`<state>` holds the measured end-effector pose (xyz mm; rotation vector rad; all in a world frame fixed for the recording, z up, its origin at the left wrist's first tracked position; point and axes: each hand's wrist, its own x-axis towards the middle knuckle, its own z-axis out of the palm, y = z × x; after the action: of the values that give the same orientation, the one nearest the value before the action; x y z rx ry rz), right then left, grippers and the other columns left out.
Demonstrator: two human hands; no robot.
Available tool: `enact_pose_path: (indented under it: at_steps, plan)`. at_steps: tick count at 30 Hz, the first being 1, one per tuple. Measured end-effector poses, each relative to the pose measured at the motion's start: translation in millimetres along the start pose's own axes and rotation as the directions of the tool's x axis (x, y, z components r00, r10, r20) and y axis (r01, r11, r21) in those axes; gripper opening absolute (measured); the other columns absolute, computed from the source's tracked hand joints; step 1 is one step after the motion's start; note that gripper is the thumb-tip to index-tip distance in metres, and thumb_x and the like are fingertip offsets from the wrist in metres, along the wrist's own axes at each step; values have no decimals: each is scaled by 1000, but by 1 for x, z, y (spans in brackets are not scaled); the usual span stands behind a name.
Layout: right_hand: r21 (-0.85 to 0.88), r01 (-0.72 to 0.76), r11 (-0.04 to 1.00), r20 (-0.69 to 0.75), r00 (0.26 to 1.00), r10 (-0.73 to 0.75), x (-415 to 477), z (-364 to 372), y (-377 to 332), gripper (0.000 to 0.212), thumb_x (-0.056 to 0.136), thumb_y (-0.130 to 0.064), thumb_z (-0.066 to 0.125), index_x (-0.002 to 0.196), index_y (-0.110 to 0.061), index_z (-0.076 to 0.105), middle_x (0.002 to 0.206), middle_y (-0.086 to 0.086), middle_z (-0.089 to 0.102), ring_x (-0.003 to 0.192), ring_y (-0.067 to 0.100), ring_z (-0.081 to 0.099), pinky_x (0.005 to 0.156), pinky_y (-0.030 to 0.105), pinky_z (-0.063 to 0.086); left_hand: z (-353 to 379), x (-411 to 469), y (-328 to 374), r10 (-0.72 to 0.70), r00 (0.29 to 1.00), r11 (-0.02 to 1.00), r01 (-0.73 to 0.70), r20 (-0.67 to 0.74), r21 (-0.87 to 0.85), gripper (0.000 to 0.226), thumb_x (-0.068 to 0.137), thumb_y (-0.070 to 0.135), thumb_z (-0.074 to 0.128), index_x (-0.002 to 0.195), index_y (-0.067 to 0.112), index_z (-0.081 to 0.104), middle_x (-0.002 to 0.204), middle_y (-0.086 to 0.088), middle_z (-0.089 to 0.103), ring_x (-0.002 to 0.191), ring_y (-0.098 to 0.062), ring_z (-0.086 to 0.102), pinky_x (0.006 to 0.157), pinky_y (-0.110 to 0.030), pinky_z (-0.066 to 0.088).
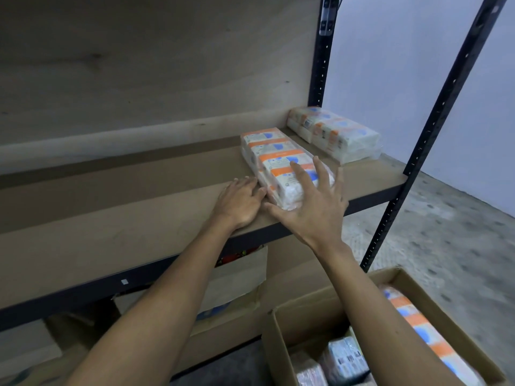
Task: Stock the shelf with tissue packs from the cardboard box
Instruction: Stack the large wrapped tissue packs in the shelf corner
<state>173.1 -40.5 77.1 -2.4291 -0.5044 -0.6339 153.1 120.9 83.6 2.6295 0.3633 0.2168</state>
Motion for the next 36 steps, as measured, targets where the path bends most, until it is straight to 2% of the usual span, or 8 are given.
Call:
enact_pose_path:
  at_steps: [5, 13, 19, 23, 25, 27, 31, 36]
  plan:
    - [74, 59, 996, -62, 997, -54, 14, 8, 9, 75, 63, -67, 63, 131, -36, 52, 145, -3, 39, 128, 32, 33, 99, 51, 42, 0, 0, 0, 6, 999, 996, -9, 41, 86, 57, 101, 50, 26, 152, 25, 24, 161, -2, 17, 149, -21, 10, 121, -39, 9]
    - [225, 135, 965, -198, 976, -90, 22, 12, 20, 61, 62, -51, 77, 117, -29, 66, 129, -3, 54, 116, 27, 43, 93, 44, 47, -2, -4, 3, 20, 999, 990, -26, 42, 141, 58, 99, 53, 31, 151, 27, 26, 162, -3, 16, 149, -23, 11, 120, -39, 10]
    - [304, 195, 932, -323, 942, -91, 27, 2, 28, 56, 59, -48, 80, 110, -26, 70, 123, -3, 58, 111, 26, 47, 93, 28, 43, -3, 0, 7, 44, 998, 990, -49, 34, 131, 53, 99, 48, 37, 149, 30, 31, 160, -1, 20, 149, -24, 14, 120, -40, 11]
    - [296, 229, 927, -392, 914, -101, 38, -9, 32, 54, 59, -48, 81, 107, -25, 71, 121, -1, 60, 110, 27, 52, 96, 8, 27, 0, 10, 11, 52, 998, 990, -57, 40, 130, 53, 98, 49, 37, 148, 32, 33, 160, -1, 22, 148, -23, 17, 120, -43, 12]
    - [277, 242, 930, -424, 899, -108, 47, -15, 35, 54, 59, -47, 83, 106, -24, 71, 120, 1, 61, 110, 29, 54, 98, 9, 26, 2, 16, 16, 56, 997, 990, -63, 58, 126, 52, 98, 49, 37, 148, 32, 34, 160, 1, 21, 148, -22, 17, 119, -44, 9]
    - [261, 238, 935, -448, 888, -101, 57, -21, 38, 53, 60, -48, 83, 106, -24, 71, 120, 2, 61, 111, 28, 54, 99, 19, 33, 5, 22, 20, 59, 996, 991, -66, 63, 120, 52, 98, 49, 36, 147, 32, 35, 160, 2, 21, 147, -21, 17, 119, -45, 6]
    - [253, 215, 943, -449, 890, -83, 80, -32, 52, 55, 60, -51, 79, 107, -24, 71, 122, 3, 59, 114, 27, 49, 99, 27, 39, 11, 37, 28, 77, 996, 988, -82, 48, 130, 52, 98, 49, 35, 147, 31, 36, 159, 1, 24, 146, -21, 19, 117, -42, 9]
    - [218, 180, 959, -435, 898, -70, 112, -40, 85, 53, 61, -50, 81, 108, -27, 70, 123, 1, 58, 118, 25, 46, 99, 8, 27, 18, 63, 32, 81, 995, 988, -87, 52, 126, 54, 98, 50, 35, 146, 27, 37, 158, -3, 26, 146, -22, 21, 118, -45, 10]
